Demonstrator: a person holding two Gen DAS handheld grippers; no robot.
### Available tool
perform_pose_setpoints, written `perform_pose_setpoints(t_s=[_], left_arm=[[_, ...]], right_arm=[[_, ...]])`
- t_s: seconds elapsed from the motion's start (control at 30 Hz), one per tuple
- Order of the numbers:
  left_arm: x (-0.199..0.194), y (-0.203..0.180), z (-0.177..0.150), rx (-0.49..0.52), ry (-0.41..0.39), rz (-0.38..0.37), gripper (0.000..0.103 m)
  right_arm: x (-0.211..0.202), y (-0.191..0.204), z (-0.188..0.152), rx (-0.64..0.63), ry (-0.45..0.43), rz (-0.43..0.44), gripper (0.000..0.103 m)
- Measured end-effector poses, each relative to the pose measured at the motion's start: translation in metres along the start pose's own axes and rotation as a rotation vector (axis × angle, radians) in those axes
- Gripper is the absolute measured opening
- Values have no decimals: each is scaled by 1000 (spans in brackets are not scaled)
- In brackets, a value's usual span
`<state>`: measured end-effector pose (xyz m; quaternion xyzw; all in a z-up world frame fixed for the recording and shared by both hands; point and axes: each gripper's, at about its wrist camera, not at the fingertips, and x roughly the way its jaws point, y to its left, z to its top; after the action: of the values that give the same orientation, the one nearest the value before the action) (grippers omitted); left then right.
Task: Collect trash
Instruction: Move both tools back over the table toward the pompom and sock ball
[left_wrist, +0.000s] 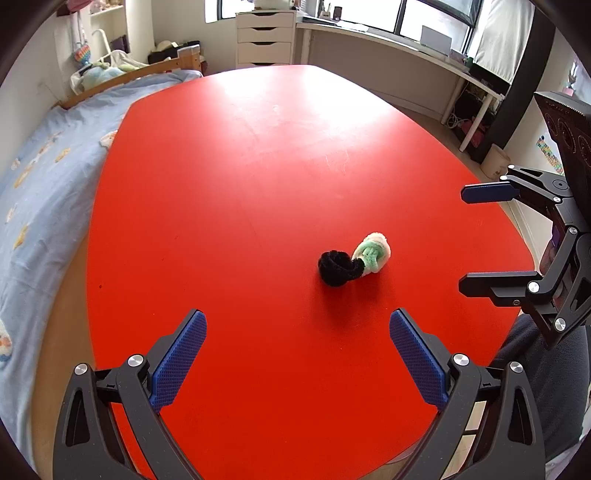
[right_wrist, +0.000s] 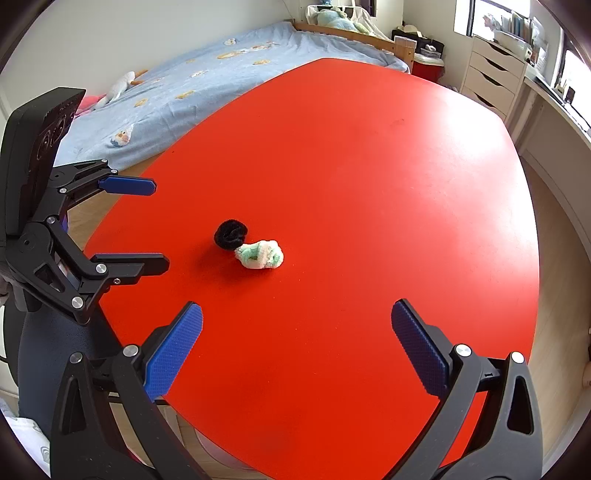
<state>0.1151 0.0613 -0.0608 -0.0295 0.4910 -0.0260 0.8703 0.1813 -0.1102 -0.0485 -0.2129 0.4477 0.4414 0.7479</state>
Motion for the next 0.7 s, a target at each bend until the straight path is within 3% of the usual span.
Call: perform_pose_setpoints(t_s=[0.7], left_arm=[[35, 2, 10, 16, 7, -11, 95]], right_arm=[[22, -15, 11, 0, 29, 6, 100]])
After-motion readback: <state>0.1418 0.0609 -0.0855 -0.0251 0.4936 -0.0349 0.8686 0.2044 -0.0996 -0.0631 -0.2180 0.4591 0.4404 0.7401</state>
